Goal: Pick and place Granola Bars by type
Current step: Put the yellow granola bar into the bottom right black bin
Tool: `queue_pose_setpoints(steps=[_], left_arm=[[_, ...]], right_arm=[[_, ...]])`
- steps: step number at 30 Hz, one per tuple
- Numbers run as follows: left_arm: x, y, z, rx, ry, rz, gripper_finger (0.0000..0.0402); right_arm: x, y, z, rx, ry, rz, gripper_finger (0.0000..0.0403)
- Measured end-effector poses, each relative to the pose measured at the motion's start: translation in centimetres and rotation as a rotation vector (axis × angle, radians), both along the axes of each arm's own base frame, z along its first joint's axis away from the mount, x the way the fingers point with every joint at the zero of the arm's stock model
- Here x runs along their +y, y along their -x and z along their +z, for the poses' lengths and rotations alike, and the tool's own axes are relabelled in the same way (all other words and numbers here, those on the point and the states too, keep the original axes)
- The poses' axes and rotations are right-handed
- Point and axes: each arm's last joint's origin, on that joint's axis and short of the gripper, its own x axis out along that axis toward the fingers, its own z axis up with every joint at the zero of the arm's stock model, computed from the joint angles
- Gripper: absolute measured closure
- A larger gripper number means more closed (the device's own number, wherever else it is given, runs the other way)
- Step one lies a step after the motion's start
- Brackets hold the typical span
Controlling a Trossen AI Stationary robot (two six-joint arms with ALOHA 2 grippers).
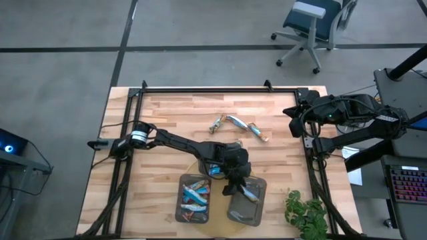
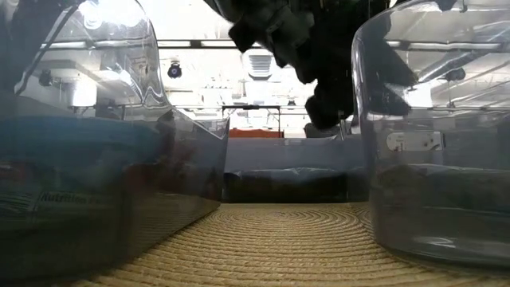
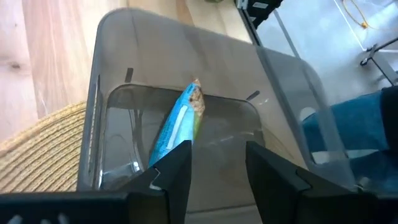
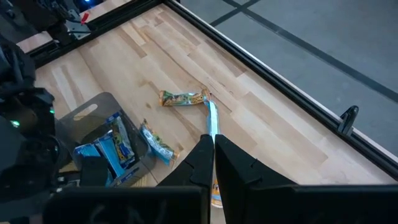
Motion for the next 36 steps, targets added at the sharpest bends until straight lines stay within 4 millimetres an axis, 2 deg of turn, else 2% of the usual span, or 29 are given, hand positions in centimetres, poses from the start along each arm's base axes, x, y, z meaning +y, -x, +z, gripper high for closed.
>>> queue_pose_setpoints(steps=[7, 15, 21, 30, 36], left_arm=[[0.5, 0.6, 4.6, -0.044, -0.036, -0.022, 0.0279], [1.8, 2.8, 11.2, -0.212, -0.089, 0.024, 0.0349], [2.9, 5.1, 15.0, -0.301, -0.124, 0.044, 0.0397], [4.3, 8.9, 19.9, -0.435, -0.24, 0.107, 0.0401], [5.6, 11.4, 22.2, -0.465, -0.311, 0.18, 0.0401]], right_arm=[[-0.1, 0.0, 0.0, -0.001, 0.012, -0.014, 0.0394], [-0.1, 0.0, 0.0, -0.001, 0.012, -0.016, 0.0394], [-0.1, 0.0, 0.0, -0.001, 0.01, -0.017, 0.0394], [0.0, 0.0, 0.0, -0.001, 0.008, -0.018, 0.0394], [0.0, 0.0, 0.0, 0.001, 0.009, -0.016, 0.0394]])
